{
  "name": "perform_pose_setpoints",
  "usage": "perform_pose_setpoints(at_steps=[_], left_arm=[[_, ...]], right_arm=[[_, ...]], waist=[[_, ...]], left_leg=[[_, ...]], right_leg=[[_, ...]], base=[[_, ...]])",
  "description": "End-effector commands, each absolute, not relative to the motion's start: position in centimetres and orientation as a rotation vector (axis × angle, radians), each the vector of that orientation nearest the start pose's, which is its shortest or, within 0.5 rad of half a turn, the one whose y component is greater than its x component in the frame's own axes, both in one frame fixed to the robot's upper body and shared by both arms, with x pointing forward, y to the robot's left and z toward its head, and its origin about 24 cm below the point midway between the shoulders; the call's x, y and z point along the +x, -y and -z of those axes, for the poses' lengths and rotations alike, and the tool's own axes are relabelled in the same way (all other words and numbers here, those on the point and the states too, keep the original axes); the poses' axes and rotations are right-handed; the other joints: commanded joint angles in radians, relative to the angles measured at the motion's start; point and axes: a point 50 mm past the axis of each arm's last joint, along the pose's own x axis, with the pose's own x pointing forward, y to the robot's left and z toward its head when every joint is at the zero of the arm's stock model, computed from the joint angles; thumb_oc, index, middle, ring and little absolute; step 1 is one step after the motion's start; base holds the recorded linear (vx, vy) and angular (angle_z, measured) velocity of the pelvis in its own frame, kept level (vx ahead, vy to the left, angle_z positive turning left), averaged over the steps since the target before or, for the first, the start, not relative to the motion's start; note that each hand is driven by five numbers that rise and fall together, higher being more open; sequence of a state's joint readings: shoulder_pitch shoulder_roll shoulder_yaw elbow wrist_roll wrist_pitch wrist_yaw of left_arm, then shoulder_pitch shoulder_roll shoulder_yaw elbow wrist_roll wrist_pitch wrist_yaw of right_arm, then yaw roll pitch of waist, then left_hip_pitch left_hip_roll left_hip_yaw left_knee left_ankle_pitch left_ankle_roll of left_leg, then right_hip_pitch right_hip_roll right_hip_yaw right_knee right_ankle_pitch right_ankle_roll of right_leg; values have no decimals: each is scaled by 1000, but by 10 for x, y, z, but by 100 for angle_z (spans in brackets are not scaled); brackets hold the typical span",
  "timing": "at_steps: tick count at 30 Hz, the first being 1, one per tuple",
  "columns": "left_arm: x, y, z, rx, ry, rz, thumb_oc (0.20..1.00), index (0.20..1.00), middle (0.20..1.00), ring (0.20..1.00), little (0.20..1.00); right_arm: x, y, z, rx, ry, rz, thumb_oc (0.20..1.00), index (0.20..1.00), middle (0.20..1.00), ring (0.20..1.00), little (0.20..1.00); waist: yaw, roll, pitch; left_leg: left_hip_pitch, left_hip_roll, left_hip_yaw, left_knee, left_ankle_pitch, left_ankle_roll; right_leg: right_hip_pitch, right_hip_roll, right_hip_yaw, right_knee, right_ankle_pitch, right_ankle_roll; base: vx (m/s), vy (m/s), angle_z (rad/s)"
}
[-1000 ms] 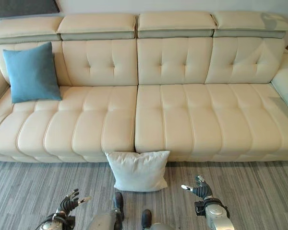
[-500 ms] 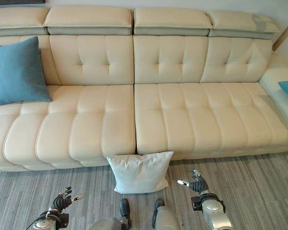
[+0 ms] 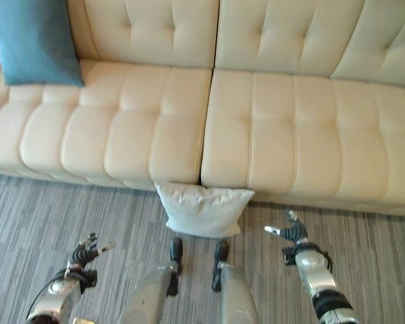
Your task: Pick up all the scattered cushions and arrange them neatly on the sofa.
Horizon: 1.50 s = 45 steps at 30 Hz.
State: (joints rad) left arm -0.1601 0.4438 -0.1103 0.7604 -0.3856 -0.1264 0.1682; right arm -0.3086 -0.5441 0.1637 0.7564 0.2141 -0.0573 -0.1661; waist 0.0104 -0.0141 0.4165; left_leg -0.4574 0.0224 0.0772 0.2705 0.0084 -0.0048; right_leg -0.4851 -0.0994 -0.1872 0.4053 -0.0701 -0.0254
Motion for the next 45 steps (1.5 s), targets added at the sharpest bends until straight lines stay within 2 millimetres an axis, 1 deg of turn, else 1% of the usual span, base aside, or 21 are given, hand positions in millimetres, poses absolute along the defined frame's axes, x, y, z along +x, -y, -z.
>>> perform_pose_setpoints(at_steps=[1, 5, 9, 11, 13, 14, 15, 17, 18, 20, 21, 22, 23, 24, 27, 30, 34, 38, 40, 43, 45], left_arm=[[279, -291, 2, 103, -257, -428, 1000, 1000, 1000, 1000, 1000], [307, -293, -25, 83, -184, -464, 1000, 1000, 1000, 1000, 1000], [340, -289, -72, 109, -58, -461, 1000, 1000, 1000, 1000, 1000], [354, -285, -94, 138, -6, -451, 1000, 1000, 1000, 1000, 1000], [359, -285, -104, 154, 8, -450, 1000, 1000, 1000, 1000, 1000], [373, -278, -128, 199, 61, -428, 1000, 1000, 1000, 1000, 1000], [373, -278, -129, 199, 63, -428, 1000, 1000, 1000, 1000, 1000], [386, -268, -154, 245, 111, -402, 1000, 1000, 1000, 1000, 1000], [386, -268, -154, 245, 111, -402, 1000, 1000, 1000, 1000, 1000], [406, -234, -199, 288, 212, -317, 1000, 1000, 1000, 1000, 1000], [409, -223, -212, 287, 254, -296, 1000, 1000, 1000, 1000, 1000], [411, -215, -218, 278, 278, -276, 1000, 1000, 1000, 1000, 1000], [412, -205, -224, 279, 303, -252, 671, 671, 671, 671, 671], [412, -197, -231, 268, 337, -234, 200, 200, 200, 200, 200], [406, -178, -242, 200, 436, -177, 200, 200, 200, 200, 200], [397, -169, -241, 177, 494, -139, 200, 200, 200, 200, 200], [385, -161, -220, 141, 497, -102, 200, 200, 200, 200, 200], [366, -154, -191, 97, 479, -51, 200, 200, 200, 200, 200], [344, -154, -163, 55, 449, -18, 200, 200, 200, 200, 200], [320, -156, -131, 28, 380, 12, 200, 200, 200, 200, 200], [303, -159, -114, 21, 348, 29, 200, 200, 200, 200, 200]], right_arm=[[312, 297, -37, -384, -226, 364, 1000, 1000, 1000, 1000, 1000], [340, 290, -66, -337, -151, 421, 1000, 1000, 1000, 1000, 1000], [370, 286, -118, -280, -32, 482, 1000, 1000, 1000, 1000, 1000], [384, 271, -141, -261, 34, 465, 1000, 1000, 1000, 1000, 1000], [389, 264, -151, -259, 64, 452, 1000, 1000, 1000, 1000, 1000], [400, 244, -173, -268, 121, 408, 1000, 1000, 1000, 1000, 1000], [401, 244, -174, -268, 124, 408, 1000, 1000, 1000, 1000, 1000], [411, 217, -194, -264, 173, 348, 1000, 1000, 1000, 1000, 1000], [411, 217, -194, -264, 174, 348, 1000, 1000, 1000, 1000, 1000], [420, 155, -220, -221, 259, 202, 1000, 1000, 1000, 1000, 1000], [420, 140, -227, -203, 293, 161, 1000, 1000, 1000, 1000, 1000], [419, 127, -234, -192, 323, 126, 347, 347, 347, 347, 347], [417, 116, -239, -174, 352, 97, 200, 200, 200, 200, 200], [415, 108, -244, -150, 381, 73, 200, 200, 200, 200, 200], [405, 91, -258, -91, 475, 13, 200, 200, 200, 200, 200], [396, 89, -259, -59, 542, -18, 200, 200, 200, 200, 200], [384, 96, -241, -41, 561, -35, 200, 200, 200, 200, 200], [368, 109, -212, -56, 543, -53, 200, 200, 200, 200, 200], [348, 119, -176, -54, 492, -93, 200, 200, 200, 200, 200], [322, 126, -142, -46, 427, -144, 200, 200, 200, 200, 200], [304, 131, -127, -32, 399, -179, 200, 200, 200, 200, 200]], waist=[[-21, -13, 55], [-35, -11, 84], [-52, 9, 101], [-55, 19, 94], [-57, 22, 86], [-54, 30, 79], [-54, 30, 77], [-47, 40, 68], [-47, 40, 67], [-38, 50, 51], [-36, 53, 44], [-35, 55, 39], [-35, 57, 34], [-34, 59, 29], [-35, 58, 15], [-39, 53, -4], [-46, 45, -28], [-49, 38, -32], [-52, 27, -36], [-54, 11, -51], [-57, -4, -64]], left_leg=[[-139, 63, 27, 262, -160, -51], [-328, 83, 26, 381, -181, -48], [-572, 89, 16, 517, -210, -38], [-675, 86, 7, 572, -221, -34], [-717, 83, 6, 596, -228, -30], [-784, 77, 4, 640, -241, -24], [-792, 77, 4, 644, -243, -24], [-842, 74, -5, 679, -256, -14], [-843, 74, -5, 680, -256, -14], [-904, 65, -19, 720, -265, -1], [-914, 61, -23, 727, -267, 2], [-918, 56, -27, 728, -266, 3], [-919, 51, -31, 727, -264, 3], [-919, 46, -33, 725, -263, 3], [-903, 40, -34, 707, -258, -1], [-873, 32, -31, 668, -246, -9], [-768, 34, -29, 560, -224, -22], [-617, 43, -23, 443, -199, -34], [-457, 36, -16, 339, -187, -39], [-278, 26, -13, 228, -176, -42], [-165, 17, -1, 149, -135, -37]], right_leg=[[-125, -28, -2, 95, -64, 74], [-313, -29, 16, 209, -78, 66], [-553, -32, 48, 354, -106, 53], [-648, -30, 64, 405, -117, 47], [-691, -29, 67, 430, -122, 46], [-760, -30, 80, 473, -134, 40], [-768, -31, 80, 478, -135, 40], [-817, -32, 89, 513, -149, 35], [-819, -32, 89, 514, -149, 35], [-877, -37, 96, 559, -163, 26], [-886, -37, 95, 567, -167, 23], [-890, -38, 95, 573, -170, 21], [-891, -40, 90, 574, -171, 19], [-888, -40, 87, 575, -174, 18], [-868, -37, 79, 559, -171, 20], [-836, -31, 69, 521, -160, 27], [-735, -26, 55, 426, -127, 48], [-594, -32, 49, 320, -97, 65], [-445, -34, 41, 211, -67, 82], [-274, -33, 35, 94, -38, 98], [-153, -42, 20, -1, 7, 99]], base=[[-174, -53, 4], [-150, -16, 1], [-67, 22, -9], [-4, 11, -2], [21, 10, -1], [39, 20, -3], [35, -1, -3], [26, -3, -6], [49, -7, -5], [76, -42, -2], [64, -35, 2], [42, -23, 8], [39, -20, 12], [34, -20, 8], [4, -5, 2], [8, 3, 11], [-34, 34, 8], [-26, 32, 1], [17, 57, 2], [54, 33, -4], [78, 16, -7]])
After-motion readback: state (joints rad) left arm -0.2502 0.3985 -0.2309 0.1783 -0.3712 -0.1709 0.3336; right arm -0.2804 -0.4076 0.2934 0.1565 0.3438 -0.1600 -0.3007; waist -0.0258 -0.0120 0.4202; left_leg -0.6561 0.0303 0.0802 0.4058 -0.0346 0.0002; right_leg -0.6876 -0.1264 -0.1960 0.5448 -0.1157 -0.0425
